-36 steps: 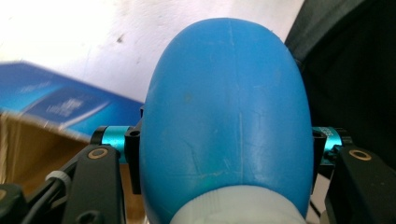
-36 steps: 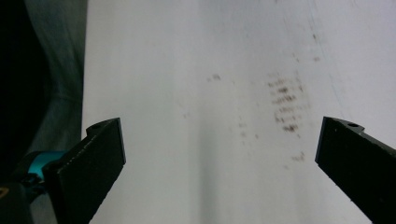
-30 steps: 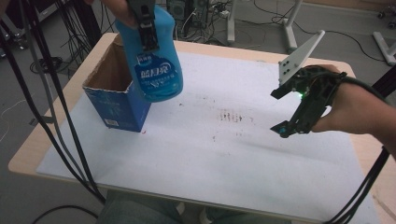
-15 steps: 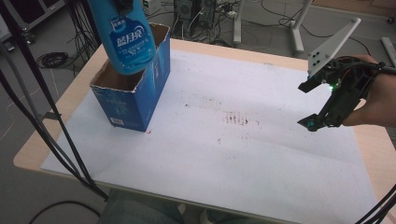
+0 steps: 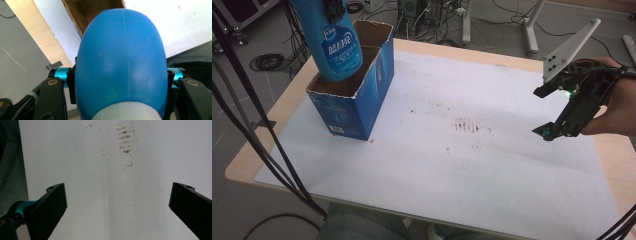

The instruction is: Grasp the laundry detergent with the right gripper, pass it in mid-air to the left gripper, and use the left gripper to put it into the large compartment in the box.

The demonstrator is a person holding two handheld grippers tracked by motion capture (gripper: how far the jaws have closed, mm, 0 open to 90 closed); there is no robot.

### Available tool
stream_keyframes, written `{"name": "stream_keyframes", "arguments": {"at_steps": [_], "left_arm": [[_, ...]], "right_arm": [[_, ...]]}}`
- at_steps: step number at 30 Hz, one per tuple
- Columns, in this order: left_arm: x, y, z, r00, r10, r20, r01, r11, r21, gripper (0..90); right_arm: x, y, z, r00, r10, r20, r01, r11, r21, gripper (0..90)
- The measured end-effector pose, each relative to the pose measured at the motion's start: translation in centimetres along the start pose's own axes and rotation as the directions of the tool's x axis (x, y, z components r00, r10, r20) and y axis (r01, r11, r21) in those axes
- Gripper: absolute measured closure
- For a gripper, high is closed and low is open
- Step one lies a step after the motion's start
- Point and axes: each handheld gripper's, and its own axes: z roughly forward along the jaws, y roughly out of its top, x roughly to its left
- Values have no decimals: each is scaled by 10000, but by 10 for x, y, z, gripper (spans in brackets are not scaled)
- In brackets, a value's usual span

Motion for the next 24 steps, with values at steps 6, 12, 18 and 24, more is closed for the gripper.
{"name": "stream_keyframes", "arguments": {"at_steps": [6, 12, 18, 24], "left_arm": [[1, 6, 22, 9998, 220, -22, -219, 9994, 268, 394], [1, 12, 53, 9968, 799, 74, -801, 9959, 415, 394], [2, 15, 78, 9864, 1641, 82, -1643, 9845, 606, 394], [1, 17, 104, 9604, 2786, 110, -2787, 9585, 600, 394]], "right_arm": [[-1, -1, 4, 10000, 42, -8, -42, 10000, 10, 7], [-3, -3, 8, 9999, 100, -37, -100, 9999, 22, 7], [-4, -4, 8, 9998, 189, -64, -188, 9998, 90, 7], [-5, -3, 10, 9996, 264, -101, -262, 9995, 178, 7]]}}
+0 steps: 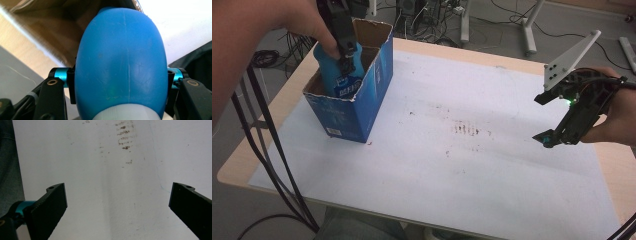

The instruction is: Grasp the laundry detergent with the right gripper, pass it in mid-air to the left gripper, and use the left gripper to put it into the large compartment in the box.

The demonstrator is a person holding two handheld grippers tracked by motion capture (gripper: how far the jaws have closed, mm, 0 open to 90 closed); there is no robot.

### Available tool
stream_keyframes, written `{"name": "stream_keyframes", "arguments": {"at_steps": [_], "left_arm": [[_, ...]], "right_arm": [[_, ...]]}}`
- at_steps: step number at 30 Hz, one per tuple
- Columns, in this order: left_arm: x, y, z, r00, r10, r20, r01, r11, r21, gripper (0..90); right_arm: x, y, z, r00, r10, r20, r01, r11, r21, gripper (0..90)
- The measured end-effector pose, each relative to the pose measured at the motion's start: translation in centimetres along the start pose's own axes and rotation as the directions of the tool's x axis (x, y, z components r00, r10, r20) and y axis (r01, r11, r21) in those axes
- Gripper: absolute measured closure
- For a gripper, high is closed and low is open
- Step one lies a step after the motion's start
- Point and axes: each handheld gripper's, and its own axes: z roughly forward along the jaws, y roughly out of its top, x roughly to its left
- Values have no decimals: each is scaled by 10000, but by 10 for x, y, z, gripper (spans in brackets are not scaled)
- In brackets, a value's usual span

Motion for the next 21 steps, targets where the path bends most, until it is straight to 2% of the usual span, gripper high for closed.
{"name": "stream_keyframes", "arguments": {"at_steps": [2, 5, 8, 11, 12, 14, 17, 21], "left_arm": [[1, 0, 7, 9997, 236, -29, -236, 9997, -80, 394], [1, 1, 16, 9966, 805, -147, -807, 9967, -98, 394], [1, 2, 25, 9894, 1415, -340, -1419, 9898, -97, 393], [1, 3, 34, 9859, 1625, -388, -1630, 9866, -90, 393], [1, 3, 37, 9821, 1838, -422, -1842, 9829, -64, 392], [1, 3, 42, 9819, 1843, -428, -1850, 9827, -128, 392], [2, 4, 47, 9786, 2016, -425, -2018, 9794, -15, 390], [3, 5, 50, 9789, 2009, -381, -2018, 9792, -210, 388]], "right_arm": [[0, 1, 1, 10000, 15, 12, -15, 10000, 19, 7], [0, 2, 3, 10000, 20, 2, -20, 10000, 56, 7], [0, 4, 5, 10000, 13, -16, -13, 10000, 74, 7], [0, 5, 8, 10000, 7, -50, -6, 9999, 104, 7], [-1, 5, 9, 10000, -49, -37, 49, 10000, 84, 7], [0, 6, 10, 10000, -41, -68, 42, 9999, 111, 7], [0, 6, 11, 10000, 28, -79, -26, 9999, 162, 7], [-1, 5, 11, 10000, -11, -57, 11, 10000, 92, 8]]}}
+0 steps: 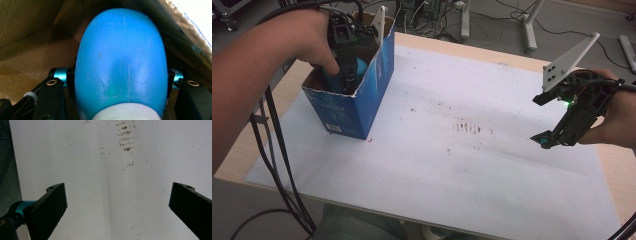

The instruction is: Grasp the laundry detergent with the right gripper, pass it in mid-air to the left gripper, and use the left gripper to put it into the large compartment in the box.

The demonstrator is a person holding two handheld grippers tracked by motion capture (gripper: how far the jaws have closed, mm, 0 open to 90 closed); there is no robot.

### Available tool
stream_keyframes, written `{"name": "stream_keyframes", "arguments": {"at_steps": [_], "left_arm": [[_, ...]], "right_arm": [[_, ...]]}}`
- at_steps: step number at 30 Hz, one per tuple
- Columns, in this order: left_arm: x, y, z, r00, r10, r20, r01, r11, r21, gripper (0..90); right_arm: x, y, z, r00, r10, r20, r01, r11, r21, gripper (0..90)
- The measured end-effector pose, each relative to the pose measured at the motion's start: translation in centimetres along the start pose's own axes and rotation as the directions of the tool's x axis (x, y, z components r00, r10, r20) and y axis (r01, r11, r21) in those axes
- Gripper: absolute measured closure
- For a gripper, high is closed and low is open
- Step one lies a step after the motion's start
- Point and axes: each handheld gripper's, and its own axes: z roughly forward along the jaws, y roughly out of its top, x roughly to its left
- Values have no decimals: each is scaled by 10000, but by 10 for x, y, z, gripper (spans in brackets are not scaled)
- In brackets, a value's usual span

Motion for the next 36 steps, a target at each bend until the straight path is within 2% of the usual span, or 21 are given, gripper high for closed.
{"name": "stream_keyframes", "arguments": {"at_steps": [3, 7, 18, 24, 26, 28, 30, 32, 36], "left_arm": [[1, 1, 0, 10000, 50, 59, -50, 10000, 69, 385], [2, 1, -3, 9998, -71, 201, 73, 9999, -83, 367], [1, -2, -21, 9998, -212, 60, 213, 9995, -218, 268], [-4, -2, -34, 9997, -222, 43, 223, 9994, -256, 252], [-5, -2, -40, 9999, -110, -5, 110, 9996, -270, 248], [-8, -1, -45, 9998, -208, -66, 206, 9993, -306, 217], [-9, -1, -50, 9998, -143, -133, 138, 9993, -353, 210], [-10, 0, -55, 9997, -59, -239, 53, 9996, -263, 170], [-16, 2, -65, 9993, 2, -383, -16, 9993, -371, 157]], "right_arm": [[0, 0, 0, 10000, 84, -14, -84, 10000, 11, 7], [1, 0, 0, 9999, 110, -29, -110, 9999, 40, 7], [3, -1, -2, 10000, 95, 1, -95, 10000, 7, 8], [3, -2, -5, 9999, 90, 55, -90, 9999, -67, 8], [3, -3, -5, 9999, 96, 61, -95, 9999, -107, 8], [3, -4, -7, 9999, 92, 72, -91, 9999, -140, 8], [3, -5, -7, 9999, 131, 74, -129, 9998, -178, 8], [3, -6, -8, 9998, 153, 91, -151, 9998, -154, 8], [2, -7, -9, 9998, 176, 90, -174, 9997, -197, 8]]}}
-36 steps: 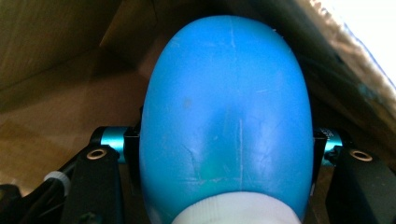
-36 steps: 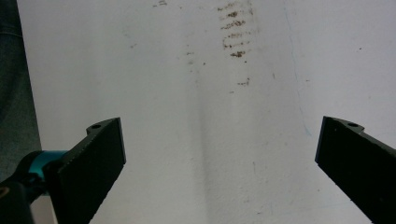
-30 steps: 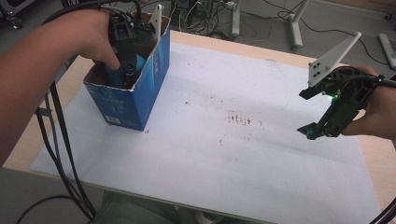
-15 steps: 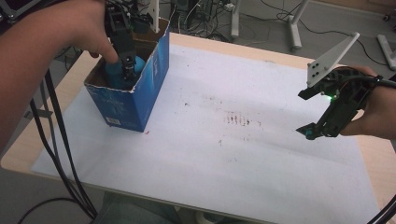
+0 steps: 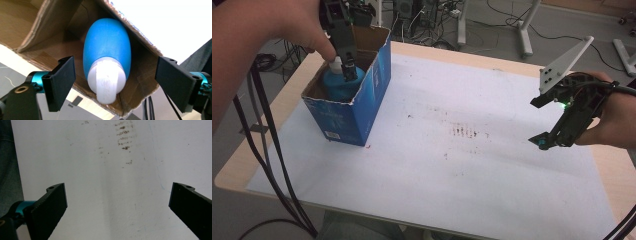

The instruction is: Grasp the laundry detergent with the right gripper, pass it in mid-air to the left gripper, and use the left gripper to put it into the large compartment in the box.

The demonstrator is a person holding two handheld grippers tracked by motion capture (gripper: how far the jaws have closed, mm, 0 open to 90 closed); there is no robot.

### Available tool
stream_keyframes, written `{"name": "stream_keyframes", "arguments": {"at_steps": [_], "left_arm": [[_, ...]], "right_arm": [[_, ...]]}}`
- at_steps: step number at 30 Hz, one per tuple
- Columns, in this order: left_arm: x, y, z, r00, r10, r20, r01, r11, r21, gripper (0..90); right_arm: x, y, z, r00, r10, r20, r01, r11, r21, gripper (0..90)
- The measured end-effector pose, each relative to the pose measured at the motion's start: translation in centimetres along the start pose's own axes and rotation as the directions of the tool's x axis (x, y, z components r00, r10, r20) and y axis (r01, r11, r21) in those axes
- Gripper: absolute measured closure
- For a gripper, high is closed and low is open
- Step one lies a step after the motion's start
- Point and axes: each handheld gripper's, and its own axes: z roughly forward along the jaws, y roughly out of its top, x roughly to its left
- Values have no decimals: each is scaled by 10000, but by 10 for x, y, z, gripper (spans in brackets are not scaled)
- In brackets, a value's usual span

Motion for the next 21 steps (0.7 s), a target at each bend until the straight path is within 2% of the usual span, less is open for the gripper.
{"name": "stream_keyframes", "arguments": {"at_steps": [5, 11, 16, 21], "left_arm": [[-7, 4, -9, 9996, 256, -106, -256, 9997, 16, 124], [-26, 17, -24, 9949, 981, -217, -985, 9950, -173, 120], [-50, 29, -29, 9797, 2004, -107, -2006, 9795, -193, 101], [-70, 43, -28, 9557, 2942, 41, -2941, 9556, -205, 66]], "right_arm": [[-1, 0, -1, 10000, -26, -7, 26, 10000, -24, 8], [-1, -1, -4, 10000, -19, -13, 19, 10000, 2, 8], [-2, 0, -7, 10000, -37, -39, 37, 9999, 99, 8], [-7, 2, -10, 9999, -139, 18, 138, 9996, 255, 8]]}}
